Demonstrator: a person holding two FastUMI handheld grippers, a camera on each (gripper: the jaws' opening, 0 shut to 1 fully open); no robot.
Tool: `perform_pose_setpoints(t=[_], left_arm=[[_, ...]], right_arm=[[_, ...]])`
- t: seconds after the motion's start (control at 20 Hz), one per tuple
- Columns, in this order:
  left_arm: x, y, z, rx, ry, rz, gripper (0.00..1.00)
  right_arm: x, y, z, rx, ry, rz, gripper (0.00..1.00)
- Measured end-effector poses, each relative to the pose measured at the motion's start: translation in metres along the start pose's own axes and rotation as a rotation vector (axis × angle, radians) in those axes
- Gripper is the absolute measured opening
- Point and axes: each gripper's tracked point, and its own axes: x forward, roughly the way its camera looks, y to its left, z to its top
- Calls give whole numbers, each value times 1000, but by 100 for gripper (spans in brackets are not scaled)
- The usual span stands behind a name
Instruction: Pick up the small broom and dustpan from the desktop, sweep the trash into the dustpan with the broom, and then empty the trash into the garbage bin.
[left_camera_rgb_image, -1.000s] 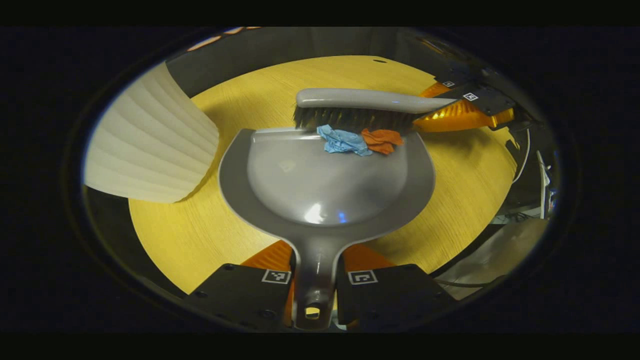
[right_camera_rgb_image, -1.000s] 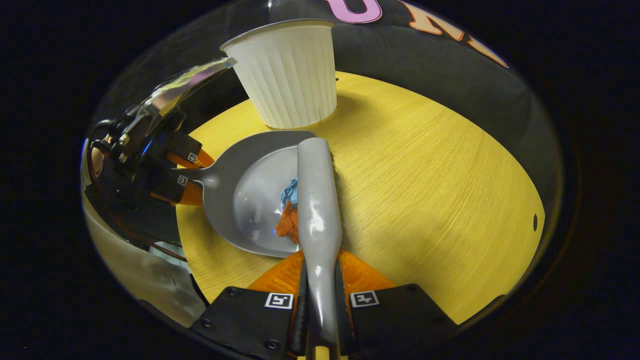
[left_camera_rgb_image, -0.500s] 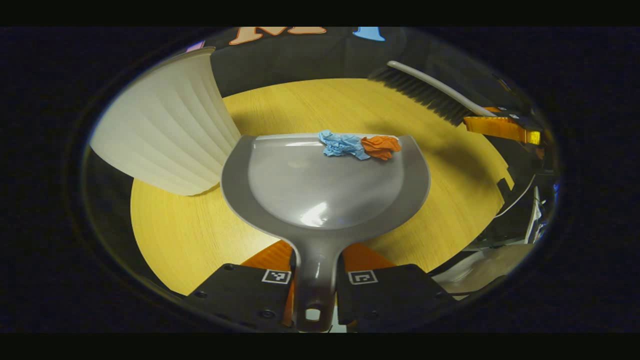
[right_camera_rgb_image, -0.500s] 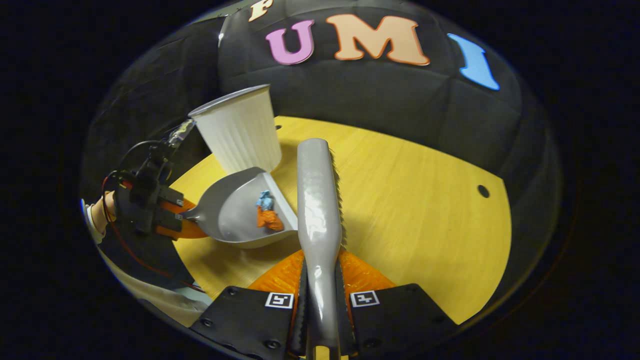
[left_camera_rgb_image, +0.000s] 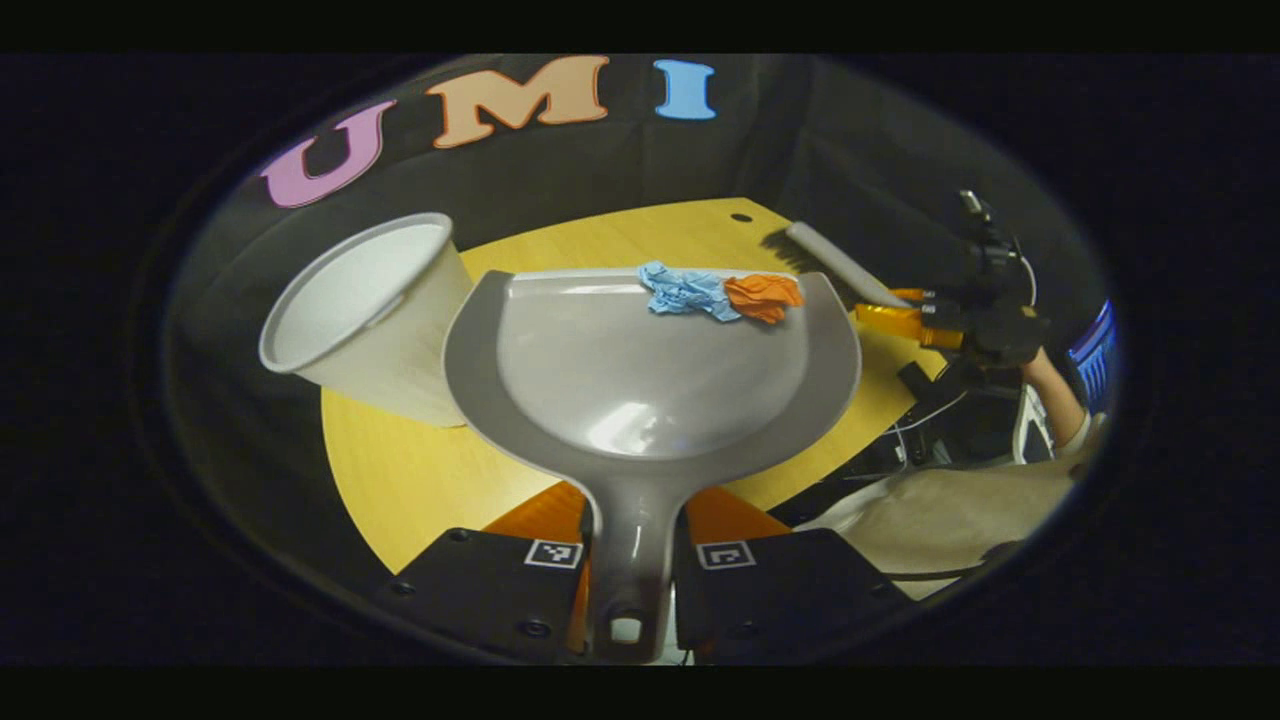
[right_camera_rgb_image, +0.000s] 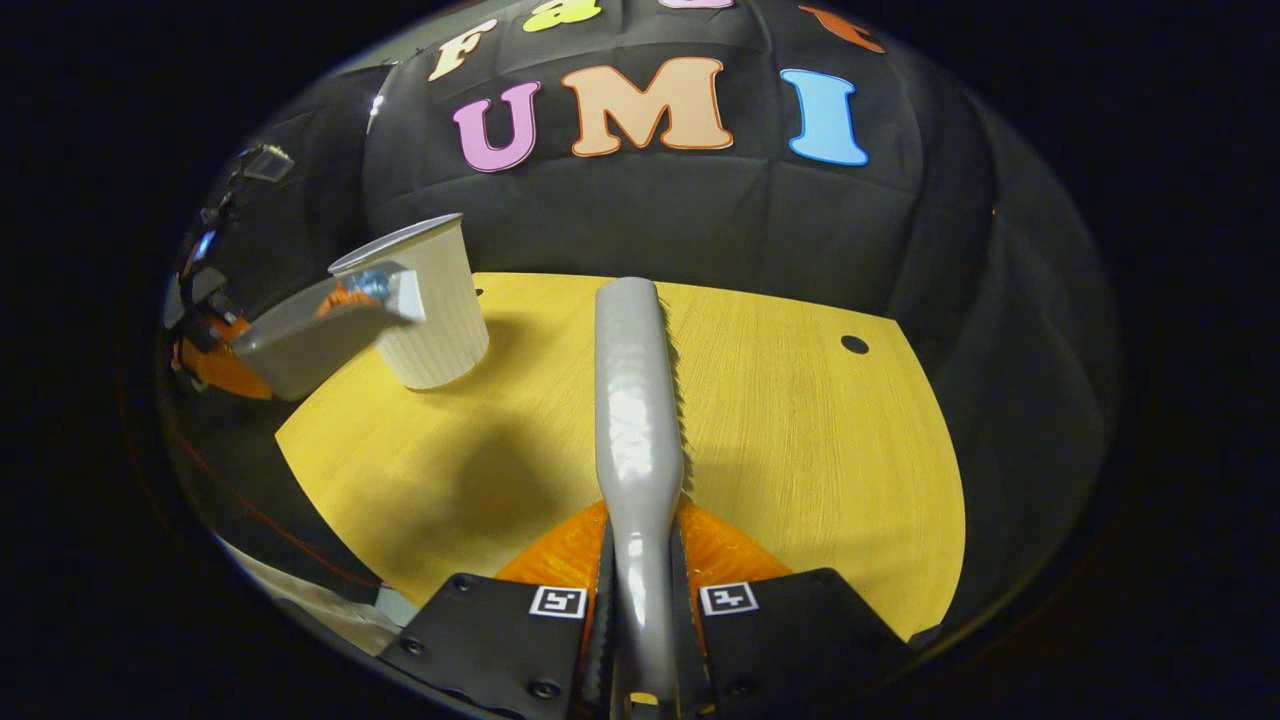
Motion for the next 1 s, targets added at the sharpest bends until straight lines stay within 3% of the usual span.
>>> perform_pose_setpoints(t=[0.2, 0.4, 0.65, 1.0], left_arm=[[7, 10, -13, -49, -27, 105, 27], [29, 39, -38, -61, 39, 296, 27], [7, 23, -36, -79, 248, 425, 27], [-26, 34, -28, 97, 549, 550, 27]], right_arm=[[-9, 24, -20, 30, 1, 62, 27], [-12, 48, -26, 35, -1, 119, 27], [-20, 64, -38, 46, 9, 152, 27], [-27, 69, -50, 50, 23, 148, 27]])
